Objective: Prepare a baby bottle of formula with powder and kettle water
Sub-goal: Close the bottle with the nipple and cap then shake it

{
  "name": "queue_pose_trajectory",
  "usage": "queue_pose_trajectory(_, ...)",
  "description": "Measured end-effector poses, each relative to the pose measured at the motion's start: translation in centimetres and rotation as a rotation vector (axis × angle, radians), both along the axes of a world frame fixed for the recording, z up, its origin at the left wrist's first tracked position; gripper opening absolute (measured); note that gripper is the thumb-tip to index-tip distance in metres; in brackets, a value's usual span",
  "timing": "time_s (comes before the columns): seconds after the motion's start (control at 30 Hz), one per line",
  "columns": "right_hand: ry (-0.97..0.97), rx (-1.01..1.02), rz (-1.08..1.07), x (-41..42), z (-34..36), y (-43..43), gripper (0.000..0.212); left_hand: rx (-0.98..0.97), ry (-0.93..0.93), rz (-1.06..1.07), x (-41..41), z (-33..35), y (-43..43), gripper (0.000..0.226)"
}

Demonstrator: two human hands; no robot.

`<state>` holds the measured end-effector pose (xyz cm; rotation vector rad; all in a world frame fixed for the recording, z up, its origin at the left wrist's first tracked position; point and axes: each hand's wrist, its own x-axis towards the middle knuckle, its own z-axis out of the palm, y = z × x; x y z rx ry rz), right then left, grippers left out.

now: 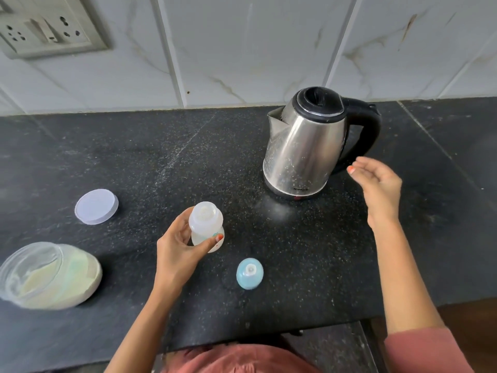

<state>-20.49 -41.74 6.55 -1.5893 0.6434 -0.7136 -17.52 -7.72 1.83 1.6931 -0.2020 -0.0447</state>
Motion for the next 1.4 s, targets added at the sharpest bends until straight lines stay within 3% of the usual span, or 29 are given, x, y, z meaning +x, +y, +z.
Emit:
queue_pose_trajectory(0.27, 0.233, -0.017, 0.489, -3.6, -2.0, 10.6, 0.023, -0.021, 0.044, 0.003, -2.7, -2.0, 0.9, 0.063)
queue_pose_trajectory(0.43, 0.454, -0.232, 0.692, -5.5, -3.8, 16.4, 0.038, -0.002, 0.045, -0.045, -3.5, -2.8, 2.6, 0.064)
queue_pose_trajectory(0.6, 0.682, -0.551, 0.75, -6.7, -4.6, 19.0, 0.07, 0.016, 0.05, -0.121, -3.1, -3.1, 3.7, 0.07)
queue_pose_trajectory(0.73, 0.815, -0.732, 0.662, -6.7, -4.8, 20.1, 0.069, 0.009, 0.063, -0.171, -2.6, -3.2, 4.3, 0.07)
queue_pose_trajectory(0.83, 0.88, -0.745, 0.604, -6.7, -4.7, 20.6, 0.065, -0.002, 0.07, -0.217, -2.5, -3.3, 4.8, 0.065)
queue_pose_trajectory(0.93, 0.857, -0.623, 0.545, -6.4, -4.0, 21.0, 0.062, -0.001, 0.077, -0.265, -2.4, -3.3, 5.1, 0.062)
queue_pose_trajectory(1.03, 0.703, -0.49, 0.448, -5.9, -1.8, 21.5, 0.058, 0.005, 0.064, -0.28, -2.2, -3.2, 5.6, 0.063)
queue_pose_trajectory(1.23, 0.422, -0.448, 0.427, -5.1, 3.8, 23.9, 0.051, 0.018, 0.016, -0.328, -1.8, -3.3, 6.1, 0.062)
queue_pose_trajectory(1.4, 0.523, -0.522, 0.551, -3.9, 4.7, 26.3, 0.062, -0.007, 0.013, -0.343, -2.0, -3.9, 6.2, 0.059)
